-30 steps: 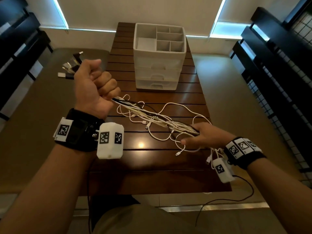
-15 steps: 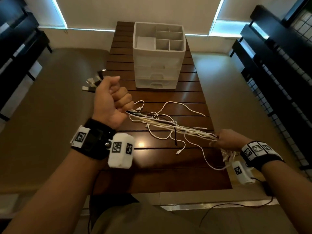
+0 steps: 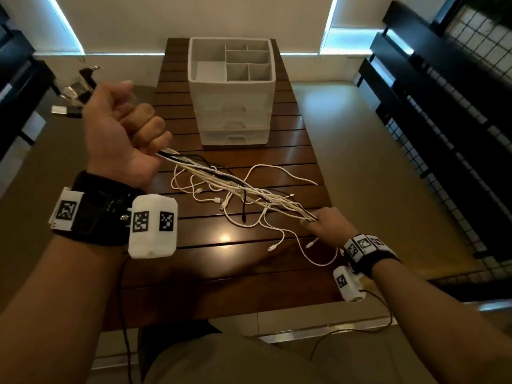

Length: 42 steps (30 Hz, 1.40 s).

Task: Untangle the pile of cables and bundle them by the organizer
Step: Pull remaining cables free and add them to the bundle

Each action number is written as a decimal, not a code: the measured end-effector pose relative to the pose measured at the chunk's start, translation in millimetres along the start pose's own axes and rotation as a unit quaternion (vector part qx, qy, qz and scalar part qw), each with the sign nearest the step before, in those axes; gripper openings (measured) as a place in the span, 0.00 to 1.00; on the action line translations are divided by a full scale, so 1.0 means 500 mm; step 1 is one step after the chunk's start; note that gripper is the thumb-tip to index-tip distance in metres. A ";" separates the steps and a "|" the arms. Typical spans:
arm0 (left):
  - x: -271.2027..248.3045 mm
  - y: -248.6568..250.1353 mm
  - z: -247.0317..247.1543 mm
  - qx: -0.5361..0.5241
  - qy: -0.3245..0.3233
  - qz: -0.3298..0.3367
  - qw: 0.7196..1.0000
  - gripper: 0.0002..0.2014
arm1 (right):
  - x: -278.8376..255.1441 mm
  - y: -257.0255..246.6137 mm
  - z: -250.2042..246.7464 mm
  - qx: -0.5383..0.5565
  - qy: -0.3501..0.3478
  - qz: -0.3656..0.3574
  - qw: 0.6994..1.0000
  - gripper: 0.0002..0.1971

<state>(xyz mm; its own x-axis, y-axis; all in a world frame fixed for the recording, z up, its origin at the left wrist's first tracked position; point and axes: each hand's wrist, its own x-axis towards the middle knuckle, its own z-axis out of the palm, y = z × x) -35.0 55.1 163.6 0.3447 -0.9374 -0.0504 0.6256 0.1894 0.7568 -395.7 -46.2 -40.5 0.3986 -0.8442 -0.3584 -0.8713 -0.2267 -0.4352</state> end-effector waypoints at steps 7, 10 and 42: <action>0.028 0.000 -0.007 -0.007 -0.047 -0.016 0.999 0.23 | -0.021 0.058 0.016 0.060 -0.042 0.057 0.996 0.17; 0.018 -0.048 0.002 0.014 -0.017 -0.026 0.999 0.23 | -0.030 0.100 0.005 0.005 -0.039 0.118 0.992 0.25; 0.011 -0.023 0.058 0.041 -0.088 -0.052 0.994 0.25 | -0.057 0.001 -0.120 -0.052 -0.161 -0.021 0.985 0.51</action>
<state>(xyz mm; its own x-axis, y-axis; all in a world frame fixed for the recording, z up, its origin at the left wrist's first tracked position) -60.8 39.3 173.3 0.1497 -0.9885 -0.0211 0.5902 0.0722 0.8040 -424.6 -51.6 19.2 0.4899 -0.6389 -0.5931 -0.8704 -0.3199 -0.3743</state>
